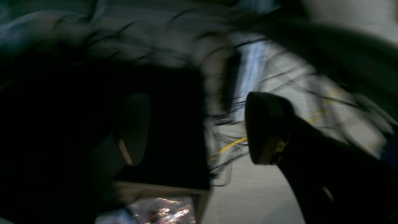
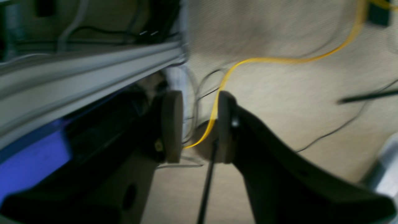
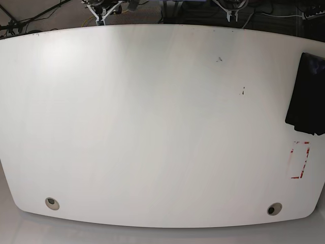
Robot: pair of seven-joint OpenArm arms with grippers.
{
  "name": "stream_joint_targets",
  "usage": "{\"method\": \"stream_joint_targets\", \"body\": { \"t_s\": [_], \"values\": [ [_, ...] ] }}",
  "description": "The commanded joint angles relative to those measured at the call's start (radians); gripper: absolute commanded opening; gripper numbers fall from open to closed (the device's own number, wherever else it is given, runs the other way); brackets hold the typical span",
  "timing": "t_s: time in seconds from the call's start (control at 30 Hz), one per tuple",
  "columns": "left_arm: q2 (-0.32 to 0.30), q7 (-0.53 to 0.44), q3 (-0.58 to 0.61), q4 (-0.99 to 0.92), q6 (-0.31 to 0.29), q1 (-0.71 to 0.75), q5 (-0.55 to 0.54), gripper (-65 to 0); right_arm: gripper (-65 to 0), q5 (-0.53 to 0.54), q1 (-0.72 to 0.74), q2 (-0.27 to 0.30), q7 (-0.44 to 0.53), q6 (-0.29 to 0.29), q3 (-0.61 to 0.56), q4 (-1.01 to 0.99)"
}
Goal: Fold the T-shirt properly
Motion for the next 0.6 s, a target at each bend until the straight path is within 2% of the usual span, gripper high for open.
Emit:
{"method": "stream_joint_targets", "body": {
  "t_s": [0.0, 0.13, 0.57],
  "values": [
    [-0.007, -0.012, 0.001, -0.013, 0.009, -0.016, 0.004, -21.5, -46.6, -0.048, -0.005, 0.005, 0.004, -0.013, 0.000, -0.001],
    [-0.007, -0.012, 0.001, -0.013, -0.001, -0.016, 0.004, -21.2, -46.6, -0.085, -0.003, 0.002, 0.006, -0.038, 0.000, -0.001],
    [-0.004, -0.012, -0.002, -0.011, -0.002, -0.016, -0.004, -21.0, -46.5, -0.090, -0.003, -0.016, 0.007, -0.036, 0.000, -0.003]
  ]
}}
